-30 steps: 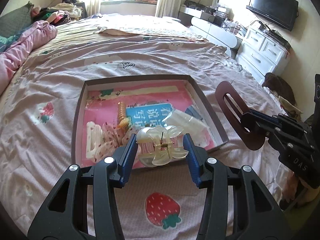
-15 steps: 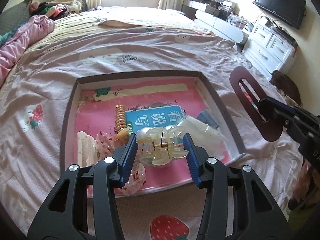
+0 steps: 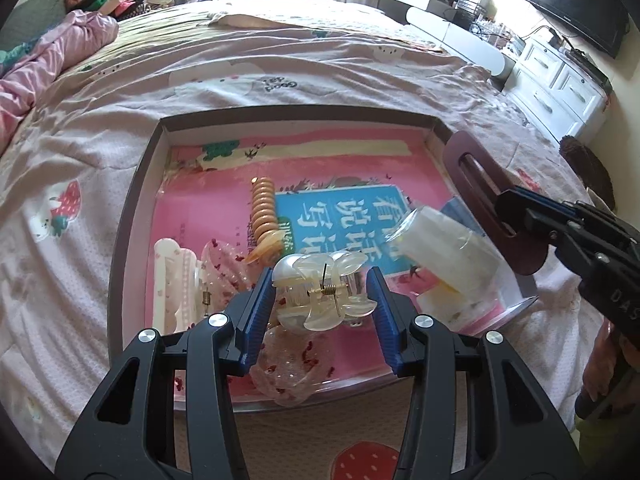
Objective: Organize jewelry
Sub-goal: 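Carry both clips into the tray and open both tools to release them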
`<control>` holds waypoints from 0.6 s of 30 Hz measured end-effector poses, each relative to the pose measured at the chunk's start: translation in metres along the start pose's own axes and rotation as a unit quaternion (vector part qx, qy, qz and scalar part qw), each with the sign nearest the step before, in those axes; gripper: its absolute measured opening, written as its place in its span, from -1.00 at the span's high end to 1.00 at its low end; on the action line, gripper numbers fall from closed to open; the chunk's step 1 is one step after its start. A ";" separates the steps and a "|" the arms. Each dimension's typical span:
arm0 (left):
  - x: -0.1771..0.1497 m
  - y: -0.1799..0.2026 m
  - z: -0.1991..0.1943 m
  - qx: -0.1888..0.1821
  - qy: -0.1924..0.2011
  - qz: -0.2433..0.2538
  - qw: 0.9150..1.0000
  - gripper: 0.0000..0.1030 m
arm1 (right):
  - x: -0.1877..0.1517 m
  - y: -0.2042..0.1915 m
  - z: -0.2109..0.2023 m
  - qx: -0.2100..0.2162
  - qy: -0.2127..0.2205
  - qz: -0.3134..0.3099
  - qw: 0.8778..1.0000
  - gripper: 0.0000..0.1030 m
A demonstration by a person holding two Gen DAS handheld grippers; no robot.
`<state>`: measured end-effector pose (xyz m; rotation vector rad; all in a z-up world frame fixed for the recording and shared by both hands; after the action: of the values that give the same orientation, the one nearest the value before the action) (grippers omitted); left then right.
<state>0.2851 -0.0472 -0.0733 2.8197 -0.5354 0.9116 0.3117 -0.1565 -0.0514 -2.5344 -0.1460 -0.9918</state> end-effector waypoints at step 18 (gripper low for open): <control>-0.008 -0.001 0.006 0.002 -0.005 -0.001 1.000 0.26 | -0.021 0.015 0.019 -0.008 -0.028 0.011 1.000 0.75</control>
<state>0.2829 -0.0454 -0.0831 2.8288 -0.5337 0.8987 0.3119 -0.1615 -0.0837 -2.5729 -0.1274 -0.9180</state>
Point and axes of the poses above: each gripper's, at about its wrist camera, not at the fingertips, and z roughly the way its jaws point, y to its right, x to its top, the point moved 2 cm from there along z, roughly the way its jaws point, and after that the axes turned 14 degrees about z, right-handed, at the moved point
